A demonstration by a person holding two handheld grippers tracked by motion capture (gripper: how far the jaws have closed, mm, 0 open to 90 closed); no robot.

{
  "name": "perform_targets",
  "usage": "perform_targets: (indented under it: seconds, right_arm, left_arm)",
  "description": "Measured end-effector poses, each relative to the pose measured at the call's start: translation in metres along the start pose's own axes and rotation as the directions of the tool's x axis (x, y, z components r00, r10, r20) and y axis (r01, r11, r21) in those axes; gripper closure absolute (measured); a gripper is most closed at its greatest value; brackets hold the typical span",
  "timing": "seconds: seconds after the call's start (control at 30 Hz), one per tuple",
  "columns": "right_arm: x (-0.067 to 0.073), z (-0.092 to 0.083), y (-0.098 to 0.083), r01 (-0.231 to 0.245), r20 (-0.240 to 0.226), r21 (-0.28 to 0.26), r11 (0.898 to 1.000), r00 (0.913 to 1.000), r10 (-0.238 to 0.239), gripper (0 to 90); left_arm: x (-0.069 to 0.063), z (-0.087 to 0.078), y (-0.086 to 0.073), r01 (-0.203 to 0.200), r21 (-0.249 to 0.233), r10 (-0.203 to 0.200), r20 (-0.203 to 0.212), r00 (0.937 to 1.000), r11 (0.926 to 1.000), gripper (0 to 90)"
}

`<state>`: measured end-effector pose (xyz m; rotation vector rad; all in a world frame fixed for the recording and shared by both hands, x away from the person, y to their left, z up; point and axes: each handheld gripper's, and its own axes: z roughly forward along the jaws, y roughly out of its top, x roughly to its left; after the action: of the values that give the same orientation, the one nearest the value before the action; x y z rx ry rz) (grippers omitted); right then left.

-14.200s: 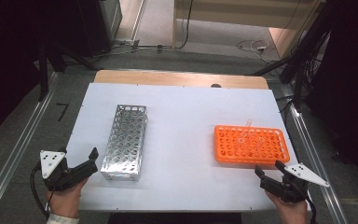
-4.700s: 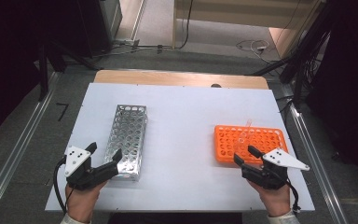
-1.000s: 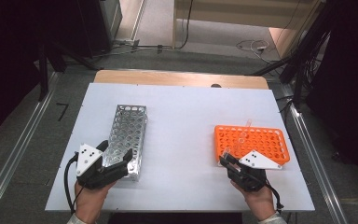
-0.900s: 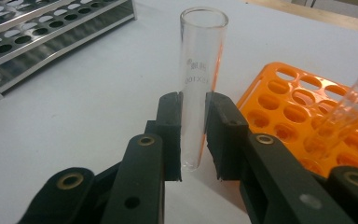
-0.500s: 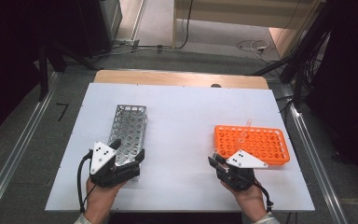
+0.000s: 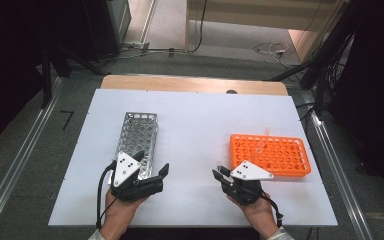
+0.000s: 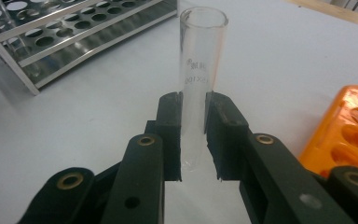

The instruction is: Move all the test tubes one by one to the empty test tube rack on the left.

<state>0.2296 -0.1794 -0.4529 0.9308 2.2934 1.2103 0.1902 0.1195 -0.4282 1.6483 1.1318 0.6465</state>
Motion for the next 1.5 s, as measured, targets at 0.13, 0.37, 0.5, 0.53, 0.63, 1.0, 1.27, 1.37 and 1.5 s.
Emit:
perform_targets:
  seconds: [0.13,0.37,0.5,0.53,0.63,1.0,1.27,1.37,1.5]
  right_arm:
    - [0.007,0.007,0.003,0.015,-0.021,0.005,1.0,0.9997,-0.015,73.2]
    - [0.018,0.015,0.009,0.039,-0.055,0.007,0.999,0.9977,-0.038,73.2]
    - [0.023,0.02,0.012,0.046,-0.069,0.006,0.999,0.9966,-0.046,73.1]
    - [0.024,0.022,0.013,0.045,-0.072,0.008,0.999,0.9964,-0.044,73.2]
    - [0.027,0.026,0.014,0.052,-0.081,0.008,0.999,0.9954,-0.051,73.1]
    - [0.04,0.035,0.021,0.054,-0.131,0.001,0.999,0.99,-0.053,73.2]
    - [0.041,0.033,0.022,0.054,-0.14,-0.004,0.999,0.9887,-0.054,73.2]
    - [0.042,0.032,0.022,0.055,-0.141,-0.003,0.998,0.9884,-0.055,73.1]
    - [0.042,0.032,0.023,0.054,-0.146,-0.002,0.999,0.9878,-0.054,71.2]
  left_arm:
    - [-0.007,0.005,0.0,-0.005,0.009,0.005,0.036,0.9993,0.9999,19.6]
    - [-0.02,0.014,0.001,-0.022,0.019,0.02,0.078,0.9967,0.9996,20.3]
    - [-0.027,0.018,0.001,-0.036,0.021,0.034,0.098,0.9946,0.9991,21.7]
    - [-0.03,0.02,0.002,-0.041,0.023,0.038,0.108,0.9934,0.9989,22.3]
    - [-0.034,0.023,0.002,-0.047,0.026,0.043,0.132,0.9904,0.9986,25.5]
    - [-0.049,0.034,0.002,-0.062,0.018,0.057,0.209,0.9762,0.9979,48.0]
    - [-0.05,0.038,0.001,-0.08,0.024,0.073,0.223,0.9721,0.9965,70.7]
    - [-0.051,0.038,0.001,-0.089,0.023,0.082,0.217,0.9726,0.9957,74.2]
    - [-0.051,0.038,0.001,-0.094,0.018,0.088,0.217,0.9723,0.9954,74.7]
